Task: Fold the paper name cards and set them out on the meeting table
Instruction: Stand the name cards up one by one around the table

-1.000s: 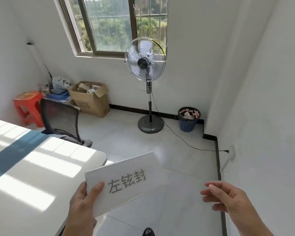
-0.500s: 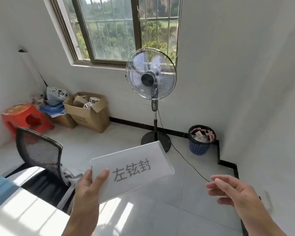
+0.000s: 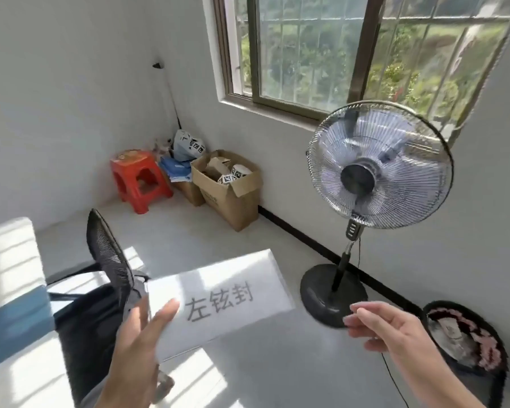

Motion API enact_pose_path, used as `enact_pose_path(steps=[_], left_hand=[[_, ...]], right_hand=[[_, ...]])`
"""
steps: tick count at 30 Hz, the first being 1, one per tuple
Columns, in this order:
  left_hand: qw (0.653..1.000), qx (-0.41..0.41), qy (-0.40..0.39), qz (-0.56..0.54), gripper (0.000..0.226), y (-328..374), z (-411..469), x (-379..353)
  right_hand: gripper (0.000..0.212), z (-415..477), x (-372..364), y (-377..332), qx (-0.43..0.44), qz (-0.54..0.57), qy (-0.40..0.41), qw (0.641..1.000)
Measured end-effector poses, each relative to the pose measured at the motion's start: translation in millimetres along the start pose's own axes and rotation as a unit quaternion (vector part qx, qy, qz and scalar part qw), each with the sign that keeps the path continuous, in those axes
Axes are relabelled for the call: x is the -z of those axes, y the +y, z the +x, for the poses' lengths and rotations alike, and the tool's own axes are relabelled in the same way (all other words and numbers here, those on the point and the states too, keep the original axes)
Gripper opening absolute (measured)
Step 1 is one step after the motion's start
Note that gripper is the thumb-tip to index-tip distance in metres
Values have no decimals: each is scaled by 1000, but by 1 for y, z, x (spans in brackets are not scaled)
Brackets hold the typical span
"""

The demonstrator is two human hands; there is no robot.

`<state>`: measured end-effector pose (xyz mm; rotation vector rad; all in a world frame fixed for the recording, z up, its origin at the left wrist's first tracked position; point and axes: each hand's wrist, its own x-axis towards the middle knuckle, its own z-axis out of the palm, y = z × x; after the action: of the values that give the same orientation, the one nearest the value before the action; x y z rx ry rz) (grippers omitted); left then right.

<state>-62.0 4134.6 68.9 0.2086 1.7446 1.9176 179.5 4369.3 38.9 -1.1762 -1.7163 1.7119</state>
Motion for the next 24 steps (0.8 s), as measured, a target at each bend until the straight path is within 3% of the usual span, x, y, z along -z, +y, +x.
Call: enact_pose_path(steps=[4, 10, 18, 22, 24], left_hand=[[994, -17, 106, -18, 18, 9, 36, 8], [978, -21, 196, -65, 14, 21, 117, 23], [975, -55, 205, -62, 22, 99, 252, 34], [965, -64, 247, -60, 18, 97, 306, 75], [955, -64, 282, -72, 27, 97, 321, 100]], right_hand=[[13, 87, -40, -33, 7, -18, -88, 996], [12, 194, -124, -59, 19, -55, -165, 984], [13, 322, -231, -140, 59, -94, -210, 971], [13, 371, -293, -166, 59, -98, -242, 964], [14, 394, -331, -171, 54, -113, -283, 951]])
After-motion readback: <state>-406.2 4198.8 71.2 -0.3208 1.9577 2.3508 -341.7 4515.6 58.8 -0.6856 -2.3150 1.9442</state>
